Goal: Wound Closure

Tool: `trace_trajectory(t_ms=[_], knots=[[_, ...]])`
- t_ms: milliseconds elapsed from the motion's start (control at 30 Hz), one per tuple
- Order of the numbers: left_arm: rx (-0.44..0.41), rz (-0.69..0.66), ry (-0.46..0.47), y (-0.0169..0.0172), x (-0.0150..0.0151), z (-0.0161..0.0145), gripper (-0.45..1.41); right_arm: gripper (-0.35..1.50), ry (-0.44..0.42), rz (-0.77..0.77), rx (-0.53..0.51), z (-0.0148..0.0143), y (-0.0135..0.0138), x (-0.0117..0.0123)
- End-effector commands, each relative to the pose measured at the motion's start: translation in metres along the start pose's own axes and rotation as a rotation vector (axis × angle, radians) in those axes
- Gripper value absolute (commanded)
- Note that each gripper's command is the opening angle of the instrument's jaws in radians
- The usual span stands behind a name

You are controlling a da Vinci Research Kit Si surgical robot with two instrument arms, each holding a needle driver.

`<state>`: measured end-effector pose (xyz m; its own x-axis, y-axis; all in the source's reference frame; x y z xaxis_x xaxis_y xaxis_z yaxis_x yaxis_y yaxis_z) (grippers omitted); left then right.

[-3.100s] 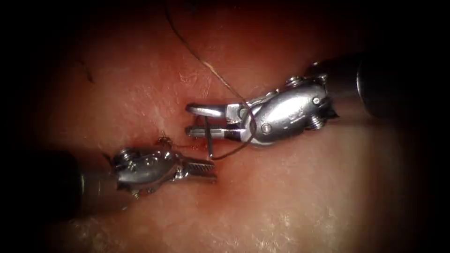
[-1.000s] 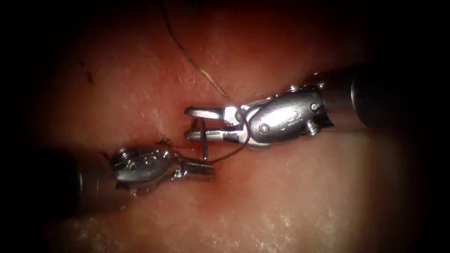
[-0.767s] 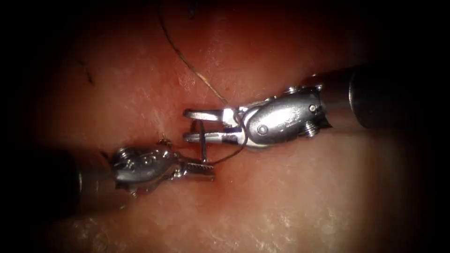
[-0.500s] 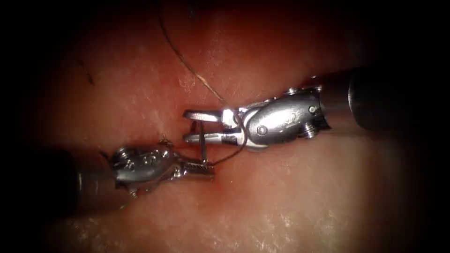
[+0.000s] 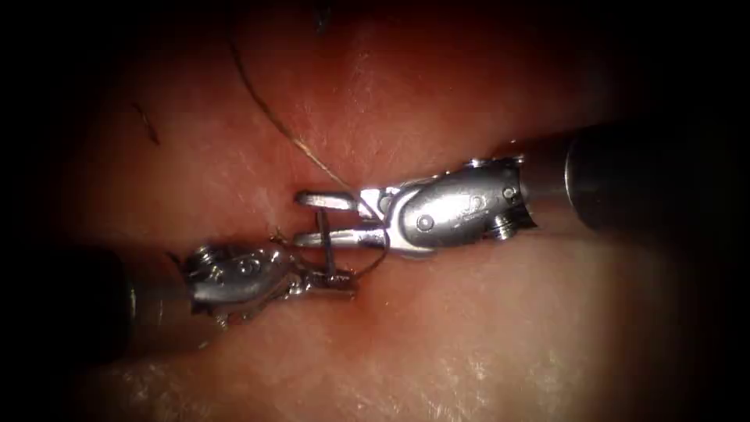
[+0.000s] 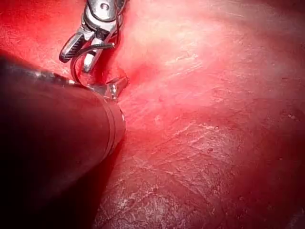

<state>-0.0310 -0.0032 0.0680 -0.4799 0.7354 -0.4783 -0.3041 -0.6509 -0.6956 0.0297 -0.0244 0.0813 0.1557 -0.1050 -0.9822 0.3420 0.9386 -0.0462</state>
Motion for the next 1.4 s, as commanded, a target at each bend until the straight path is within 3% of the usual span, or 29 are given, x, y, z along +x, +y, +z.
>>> trace_trajectory(t_ms=[33, 1400], knots=[[-0.002, 0.0, 0.0, -0.0001, -0.0003, 0.0009, -0.01, -0.35, 0.002, 0.007, 0.001, 0.0008, -0.0002, -0.0004], [-0.002, -0.002, -0.003, 0.0001, -0.0002, 0.0008, -0.06, -0.35, -0.035, 0.22, 0.031, 0.001, -0.0006, -0.0012]])
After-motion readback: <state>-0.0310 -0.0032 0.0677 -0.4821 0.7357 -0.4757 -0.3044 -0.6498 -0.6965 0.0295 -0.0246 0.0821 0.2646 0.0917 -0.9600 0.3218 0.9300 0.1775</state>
